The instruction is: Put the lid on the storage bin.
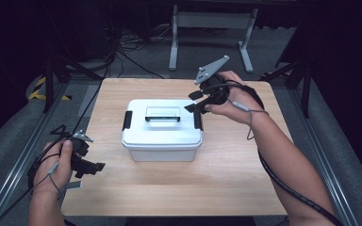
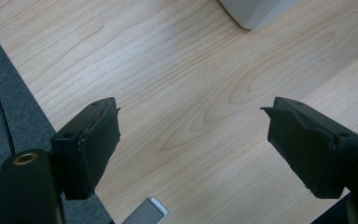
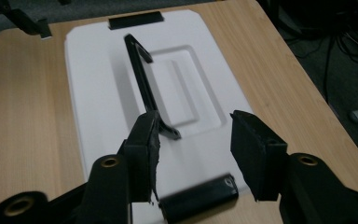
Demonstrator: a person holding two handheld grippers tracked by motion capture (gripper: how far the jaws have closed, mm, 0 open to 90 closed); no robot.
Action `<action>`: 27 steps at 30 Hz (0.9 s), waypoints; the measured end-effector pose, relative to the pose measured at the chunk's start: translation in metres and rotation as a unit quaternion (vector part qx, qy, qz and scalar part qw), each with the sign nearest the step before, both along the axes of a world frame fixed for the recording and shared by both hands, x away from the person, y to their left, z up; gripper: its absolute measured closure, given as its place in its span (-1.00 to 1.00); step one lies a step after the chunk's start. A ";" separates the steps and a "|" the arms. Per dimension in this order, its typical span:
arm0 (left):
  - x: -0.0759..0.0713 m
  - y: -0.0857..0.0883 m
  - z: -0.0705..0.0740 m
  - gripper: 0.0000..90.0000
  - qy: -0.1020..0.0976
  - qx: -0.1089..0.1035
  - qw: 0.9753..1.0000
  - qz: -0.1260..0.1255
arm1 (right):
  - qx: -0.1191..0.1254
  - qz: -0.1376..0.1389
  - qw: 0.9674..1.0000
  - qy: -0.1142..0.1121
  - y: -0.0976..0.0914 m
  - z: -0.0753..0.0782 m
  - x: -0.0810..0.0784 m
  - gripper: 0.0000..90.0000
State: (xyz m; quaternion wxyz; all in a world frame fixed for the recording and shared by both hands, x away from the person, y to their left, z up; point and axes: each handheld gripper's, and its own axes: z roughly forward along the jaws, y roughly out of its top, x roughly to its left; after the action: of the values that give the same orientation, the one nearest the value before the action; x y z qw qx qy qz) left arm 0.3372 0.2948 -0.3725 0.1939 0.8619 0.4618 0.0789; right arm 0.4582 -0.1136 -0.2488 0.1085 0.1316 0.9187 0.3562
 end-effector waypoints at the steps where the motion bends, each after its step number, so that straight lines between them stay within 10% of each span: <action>1: 0.000 0.000 0.000 -0.61 0.000 0.000 1.000 0.000 | 0.002 -0.014 1.000 0.002 -0.009 -0.001 0.000 0.13; 14: 0.006 -0.006 0.000 -0.62 0.000 0.001 1.000 -0.008 | 0.044 -0.113 0.992 0.018 -0.089 -0.011 -0.007 -0.18; 27: 0.003 -0.005 -0.001 -0.62 0.001 0.003 1.000 -0.005 | 0.025 -0.151 0.988 0.032 -0.125 -0.038 -0.008 -0.19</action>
State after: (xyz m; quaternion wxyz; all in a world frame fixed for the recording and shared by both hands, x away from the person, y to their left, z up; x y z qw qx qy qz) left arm 0.3406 0.2897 -0.3736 0.1913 0.8648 0.4575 0.0785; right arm 0.4501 -0.2387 -0.2867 0.1285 0.2827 0.8820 0.3546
